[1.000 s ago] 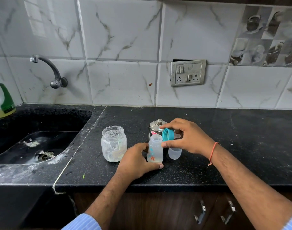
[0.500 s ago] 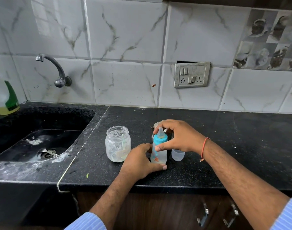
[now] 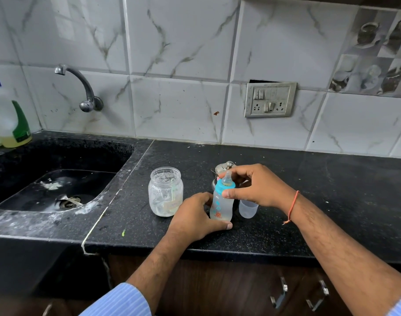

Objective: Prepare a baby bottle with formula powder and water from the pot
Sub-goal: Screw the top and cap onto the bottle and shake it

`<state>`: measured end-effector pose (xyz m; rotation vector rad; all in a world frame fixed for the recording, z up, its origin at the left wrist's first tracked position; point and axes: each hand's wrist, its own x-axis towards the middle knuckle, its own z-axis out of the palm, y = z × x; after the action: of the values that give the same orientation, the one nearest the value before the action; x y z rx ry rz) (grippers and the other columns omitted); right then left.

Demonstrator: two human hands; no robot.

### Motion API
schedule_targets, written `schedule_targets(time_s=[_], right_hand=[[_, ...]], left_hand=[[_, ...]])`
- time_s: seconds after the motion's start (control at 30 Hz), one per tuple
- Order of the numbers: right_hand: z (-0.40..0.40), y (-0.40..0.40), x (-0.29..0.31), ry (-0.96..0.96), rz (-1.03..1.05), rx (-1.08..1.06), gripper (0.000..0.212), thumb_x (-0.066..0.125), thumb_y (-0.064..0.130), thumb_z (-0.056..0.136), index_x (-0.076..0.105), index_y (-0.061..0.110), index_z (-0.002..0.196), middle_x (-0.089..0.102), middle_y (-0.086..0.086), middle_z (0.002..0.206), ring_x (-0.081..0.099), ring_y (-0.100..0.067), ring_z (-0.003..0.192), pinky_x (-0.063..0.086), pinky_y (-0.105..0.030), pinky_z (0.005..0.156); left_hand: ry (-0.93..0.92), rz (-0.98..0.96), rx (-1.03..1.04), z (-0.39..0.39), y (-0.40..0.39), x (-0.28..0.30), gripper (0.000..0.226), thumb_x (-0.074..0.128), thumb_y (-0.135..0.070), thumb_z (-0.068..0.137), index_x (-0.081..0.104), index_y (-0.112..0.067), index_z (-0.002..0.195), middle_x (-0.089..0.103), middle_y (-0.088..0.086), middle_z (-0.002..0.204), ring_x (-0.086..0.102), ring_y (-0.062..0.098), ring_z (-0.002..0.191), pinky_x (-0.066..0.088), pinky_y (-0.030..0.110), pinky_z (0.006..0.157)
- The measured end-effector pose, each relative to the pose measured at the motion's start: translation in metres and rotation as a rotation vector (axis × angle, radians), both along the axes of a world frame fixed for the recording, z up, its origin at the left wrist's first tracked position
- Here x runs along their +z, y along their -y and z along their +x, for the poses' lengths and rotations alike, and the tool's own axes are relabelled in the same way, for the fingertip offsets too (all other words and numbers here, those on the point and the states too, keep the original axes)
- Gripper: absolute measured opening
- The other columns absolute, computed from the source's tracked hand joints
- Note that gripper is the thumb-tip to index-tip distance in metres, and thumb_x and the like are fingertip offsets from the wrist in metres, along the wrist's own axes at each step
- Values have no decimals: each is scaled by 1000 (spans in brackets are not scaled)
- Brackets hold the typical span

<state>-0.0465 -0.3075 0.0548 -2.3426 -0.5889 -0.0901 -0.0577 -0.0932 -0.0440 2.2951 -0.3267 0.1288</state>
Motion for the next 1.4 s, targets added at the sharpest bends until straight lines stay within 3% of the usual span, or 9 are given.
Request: schedule_targets(time_s=[0.17,0.33,0.5,0.6,0.77,0.97,1.07,1.17,1.4], right_hand=[[-8,-7,-11,111,32,-116,43,98,46,67,80,35,104,76,27,90,68,9,79,48,-8,69],[-13,-18,-21,215,37,-227,54,94,65,61,76,33,100,75,18,93,68,2,83,50,-11,68],[-13,-12,-14,153,44,-198,30,93,56,72,77,40,92,69,34,73,64,9,70,43,-7,62],[-13,-9,-15,146,40,-170,43,93,52,73,82,33,110,74,27,87,65,12,79,45,-6,67],[-20,-14,-24,163,105,-222,48,95,53,68,72,41,107,70,28,96,64,18,91,48,-3,73],[-23,-23,-36,223,156,-292,58,89,72,63,72,33,102,76,16,100,71,-2,90,57,-21,75],[-24,-18,-30,148,176,-194,49,90,56,76,69,39,117,73,19,116,67,3,102,56,-15,80],[-23,-9,-25,87,200,-57,55,86,29,88,65,38,138,68,22,135,64,7,117,60,-29,96],[-9,-2,-16,57,142,5,37,84,29,91,75,34,127,76,19,124,73,-5,114,59,-43,104]], left_hand=[[4,5,9,2,0,-3,77,99,-67,64,69,-33,127,74,-15,113,68,5,92,59,29,83],[8,7,17,0,0,-3,78,99,-66,63,69,-32,126,74,-16,114,70,5,102,62,35,91],[2,-6,14,1,0,-3,73,100,-66,62,70,-34,121,74,-17,110,69,1,97,61,31,88],[4,1,11,0,0,-2,75,100,-66,63,70,-34,124,74,-16,111,68,2,95,60,28,85],[5,7,12,-2,0,0,71,100,-64,65,68,-35,122,73,-17,112,67,1,96,59,27,86],[13,14,23,-2,1,1,73,100,-64,66,67,-33,123,71,-17,112,67,2,99,59,26,87],[13,-8,24,-2,1,-1,75,101,-64,63,69,-32,123,73,-17,111,69,1,99,62,29,90],[9,-22,13,0,1,-4,79,100,-66,61,70,-32,125,75,-18,112,70,0,100,63,33,93],[-2,-31,9,2,0,-5,78,101,-64,61,71,-32,125,76,-17,110,69,1,93,62,30,88]])
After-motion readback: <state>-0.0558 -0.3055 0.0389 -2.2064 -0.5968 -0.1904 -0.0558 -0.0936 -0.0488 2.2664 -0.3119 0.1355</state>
